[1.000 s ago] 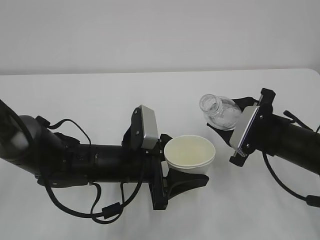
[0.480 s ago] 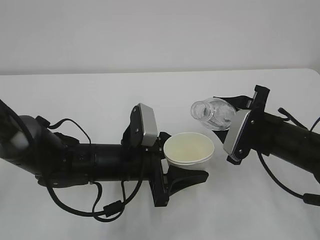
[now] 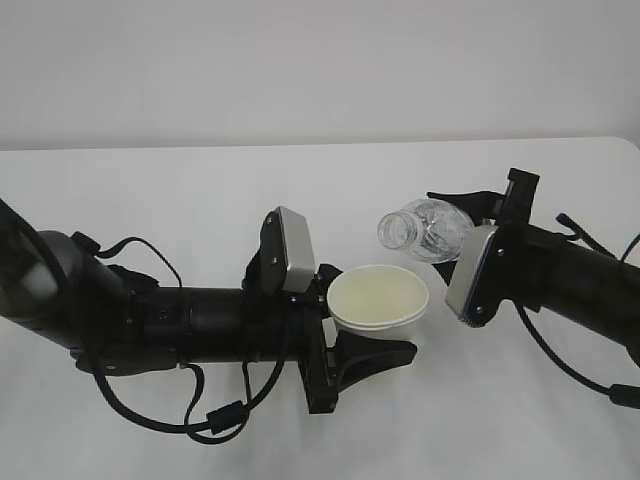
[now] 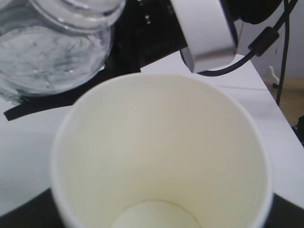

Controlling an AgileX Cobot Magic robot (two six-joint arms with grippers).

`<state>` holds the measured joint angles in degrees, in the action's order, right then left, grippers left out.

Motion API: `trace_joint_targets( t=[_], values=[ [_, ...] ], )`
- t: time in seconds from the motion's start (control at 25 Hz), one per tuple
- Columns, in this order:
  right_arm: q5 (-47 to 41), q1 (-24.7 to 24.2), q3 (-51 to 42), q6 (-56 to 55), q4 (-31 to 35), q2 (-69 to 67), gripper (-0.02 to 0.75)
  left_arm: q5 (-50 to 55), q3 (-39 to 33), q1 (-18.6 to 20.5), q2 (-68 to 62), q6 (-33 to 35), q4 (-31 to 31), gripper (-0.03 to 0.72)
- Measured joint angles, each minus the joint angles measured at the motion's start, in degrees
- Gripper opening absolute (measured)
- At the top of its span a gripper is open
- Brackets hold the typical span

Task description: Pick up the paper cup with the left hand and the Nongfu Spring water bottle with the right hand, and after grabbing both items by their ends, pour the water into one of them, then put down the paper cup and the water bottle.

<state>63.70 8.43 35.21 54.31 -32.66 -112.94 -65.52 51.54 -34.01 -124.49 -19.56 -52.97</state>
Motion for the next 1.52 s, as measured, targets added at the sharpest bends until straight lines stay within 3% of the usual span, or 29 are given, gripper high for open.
trace_joint_targets(
  t=[0.48, 1.52],
  values=[
    [0.03, 0.0, 0.08, 3.94, 1.66, 0.0, 0.431, 0.0, 0.0, 0.0, 0.0, 1.87, 4.85, 0.465],
    [0.12, 0.0, 0.59, 11.76, 4.18, 0.0, 0.431, 3.91, 0.0, 0.0, 0.0, 2.33, 6.31, 0.464]
  ],
)
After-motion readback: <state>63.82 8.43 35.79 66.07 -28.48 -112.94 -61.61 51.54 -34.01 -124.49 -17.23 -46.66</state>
